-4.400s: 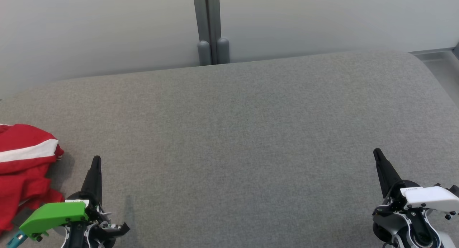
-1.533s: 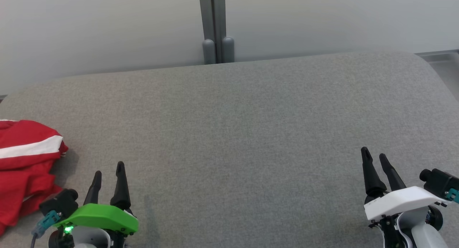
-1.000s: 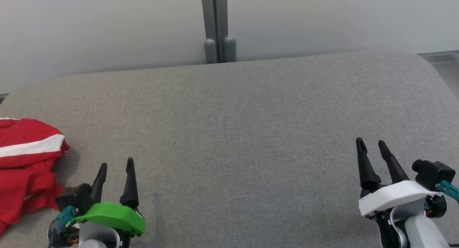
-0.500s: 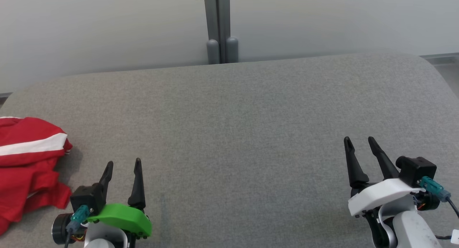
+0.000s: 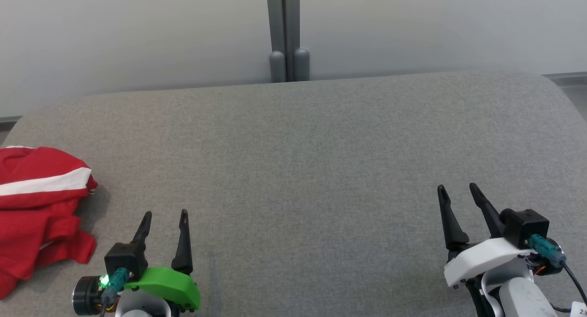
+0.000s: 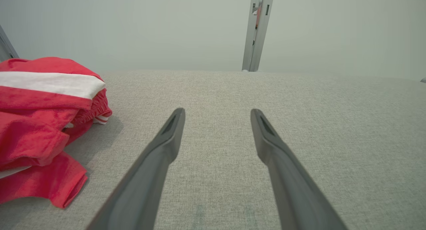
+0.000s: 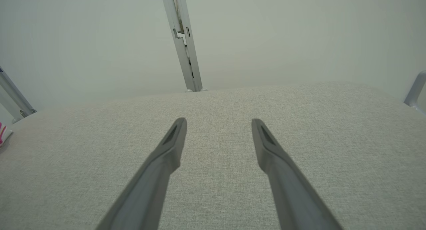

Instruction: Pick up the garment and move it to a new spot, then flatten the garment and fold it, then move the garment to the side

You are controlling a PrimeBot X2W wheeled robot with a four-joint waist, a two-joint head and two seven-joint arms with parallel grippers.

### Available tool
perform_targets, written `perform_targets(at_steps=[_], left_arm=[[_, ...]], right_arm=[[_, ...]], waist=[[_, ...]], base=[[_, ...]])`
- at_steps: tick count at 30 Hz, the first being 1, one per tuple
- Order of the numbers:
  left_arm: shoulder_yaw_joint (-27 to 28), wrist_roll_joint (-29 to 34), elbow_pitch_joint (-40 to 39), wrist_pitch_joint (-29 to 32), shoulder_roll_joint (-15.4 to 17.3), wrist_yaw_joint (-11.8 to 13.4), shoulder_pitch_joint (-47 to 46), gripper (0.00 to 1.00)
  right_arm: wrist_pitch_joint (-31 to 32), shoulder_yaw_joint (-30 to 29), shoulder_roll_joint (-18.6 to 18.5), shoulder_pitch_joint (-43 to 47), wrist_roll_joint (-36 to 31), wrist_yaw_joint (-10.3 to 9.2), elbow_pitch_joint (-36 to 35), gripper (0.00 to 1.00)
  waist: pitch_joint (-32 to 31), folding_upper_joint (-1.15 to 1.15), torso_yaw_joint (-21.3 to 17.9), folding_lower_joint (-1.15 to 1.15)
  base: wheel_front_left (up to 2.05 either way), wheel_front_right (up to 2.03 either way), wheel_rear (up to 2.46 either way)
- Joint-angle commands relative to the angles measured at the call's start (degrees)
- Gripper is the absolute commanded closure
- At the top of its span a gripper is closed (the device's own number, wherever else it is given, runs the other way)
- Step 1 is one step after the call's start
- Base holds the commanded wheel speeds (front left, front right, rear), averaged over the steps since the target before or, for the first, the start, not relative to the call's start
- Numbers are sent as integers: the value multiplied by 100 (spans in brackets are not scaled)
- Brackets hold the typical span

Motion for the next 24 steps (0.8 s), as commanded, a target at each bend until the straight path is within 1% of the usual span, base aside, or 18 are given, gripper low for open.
perform_targets(at_steps=[1,6,10,18,21,24], left_arm=[[30,124,-3,-54,-15,-22,37,0],[83,314,36,-106,-37,-10,64,0],[117,453,121,-141,-53,-15,88,0],[341,768,283,-232,-55,-24,143,0],[435,771,338,-223,-44,-40,145,0],[570,751,341,-223,-44,-37,150,0]], right_arm=[[-55,0,-21,37,-123,2,-3,0],[-109,3,-23,103,-308,2,15,0],[-150,39,-25,157,-439,2,7,0],[-234,293,-28,82,-646,1,61,0],[-224,345,-30,44,-571,1,99,0],[-222,435,-30,-22,-550,1,153,0]], waist=[[-3,0,14,0],[7,0,165,0],[48,0,487,0],[156,0,1489,0],[216,0,1905,0],[276,0,2225,0]], base=[[0,0,0],[0,0,0],[0,0,0],[0,0,0],[0,0,0],[0,0,0]])
